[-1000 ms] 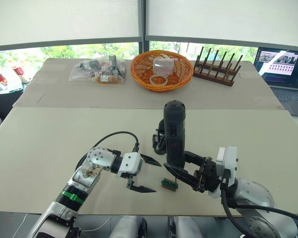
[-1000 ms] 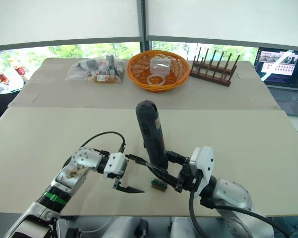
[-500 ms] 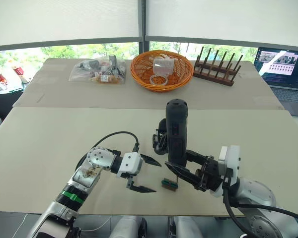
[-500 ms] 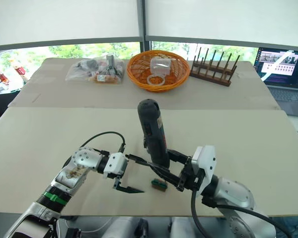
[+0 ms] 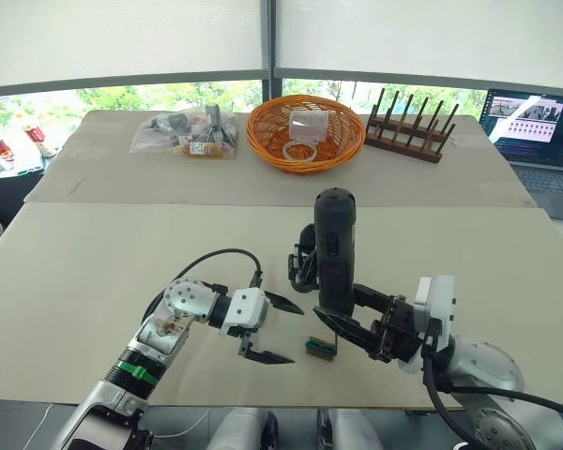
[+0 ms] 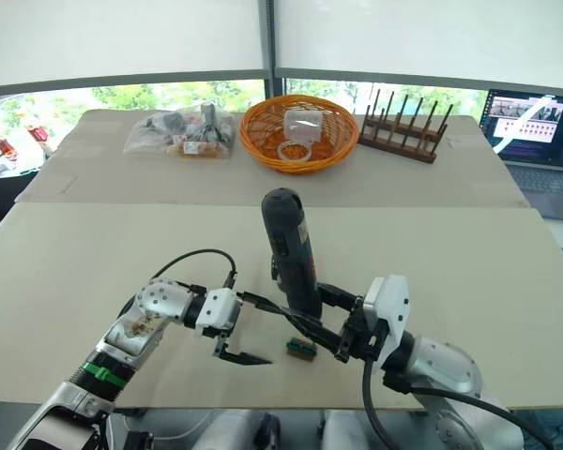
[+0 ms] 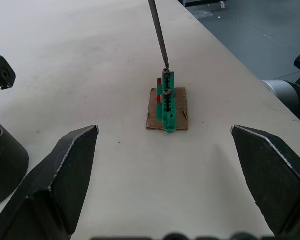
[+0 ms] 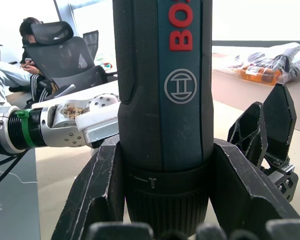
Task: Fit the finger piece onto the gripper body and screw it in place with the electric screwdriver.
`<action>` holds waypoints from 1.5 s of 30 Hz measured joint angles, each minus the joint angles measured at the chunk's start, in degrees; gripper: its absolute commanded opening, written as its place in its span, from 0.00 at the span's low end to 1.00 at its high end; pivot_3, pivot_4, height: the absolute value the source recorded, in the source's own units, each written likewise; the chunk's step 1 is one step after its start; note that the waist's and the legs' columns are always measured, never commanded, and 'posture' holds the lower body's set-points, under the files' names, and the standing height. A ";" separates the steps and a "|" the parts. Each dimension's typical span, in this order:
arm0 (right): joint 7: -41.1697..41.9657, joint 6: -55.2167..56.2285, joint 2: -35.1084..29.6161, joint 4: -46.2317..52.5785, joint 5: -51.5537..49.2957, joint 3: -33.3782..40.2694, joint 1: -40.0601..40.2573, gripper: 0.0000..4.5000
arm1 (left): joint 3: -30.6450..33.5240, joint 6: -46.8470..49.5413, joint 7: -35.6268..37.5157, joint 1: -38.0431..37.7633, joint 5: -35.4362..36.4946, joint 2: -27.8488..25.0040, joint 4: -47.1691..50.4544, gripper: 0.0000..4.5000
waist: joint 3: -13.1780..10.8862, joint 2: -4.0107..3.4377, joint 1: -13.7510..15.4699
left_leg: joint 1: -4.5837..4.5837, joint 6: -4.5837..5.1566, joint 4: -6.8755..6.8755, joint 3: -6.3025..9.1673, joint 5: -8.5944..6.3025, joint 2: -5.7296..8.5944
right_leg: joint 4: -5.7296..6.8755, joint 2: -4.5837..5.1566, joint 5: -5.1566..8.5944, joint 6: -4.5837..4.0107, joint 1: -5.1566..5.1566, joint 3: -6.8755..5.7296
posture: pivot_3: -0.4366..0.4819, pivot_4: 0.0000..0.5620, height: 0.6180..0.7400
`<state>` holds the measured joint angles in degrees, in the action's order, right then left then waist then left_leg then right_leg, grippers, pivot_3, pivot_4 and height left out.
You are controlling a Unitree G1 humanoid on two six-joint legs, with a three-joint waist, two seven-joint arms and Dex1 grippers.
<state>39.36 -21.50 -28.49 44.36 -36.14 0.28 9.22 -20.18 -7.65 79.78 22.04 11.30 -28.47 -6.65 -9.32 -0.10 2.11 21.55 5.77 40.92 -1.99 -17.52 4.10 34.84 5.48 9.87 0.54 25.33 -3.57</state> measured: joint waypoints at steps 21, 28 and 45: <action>-0.16 -0.02 -0.06 -0.21 0.00 -1.56 -0.55 0.42 | 0.00 -0.01 -0.15 0.01 0.00 0.00 0.00 1.00 | 0.00 0.00 0.01 | 0.00 0.00 0.00 0.00 0.00 0.00 | 0.00 -0.01 0.00 0.00 0.00 0.00 | 0.48 0.27 1.00; -0.09 -0.02 -0.39 -0.24 -0.01 -1.51 -0.55 0.42 | 0.00 -0.01 -0.17 0.01 0.00 0.00 0.00 1.00 | 0.00 0.00 0.00 | 0.00 0.00 0.00 0.00 0.00 0.00 | 0.01 -0.02 0.00 0.00 0.00 0.00 | 0.48 0.27 1.00; -0.02 -0.02 -0.80 -1.11 -0.62 -1.06 -0.42 0.42 | 0.00 -0.03 -0.17 0.01 0.00 -0.01 0.00 1.00 | 0.00 0.00 0.00 | -0.01 0.00 0.00 0.00 0.00 0.00 | 0.01 -0.01 0.00 0.00 0.00 0.00 | 0.48 0.27 1.00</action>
<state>39.35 -21.52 -29.29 43.25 -36.75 -0.78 8.80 -20.18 -7.68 79.61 22.05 11.30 -28.48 -6.65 -9.32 -0.10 2.11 21.54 5.77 40.92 -1.99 -17.52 4.10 34.85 5.48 9.87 0.54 25.33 -3.57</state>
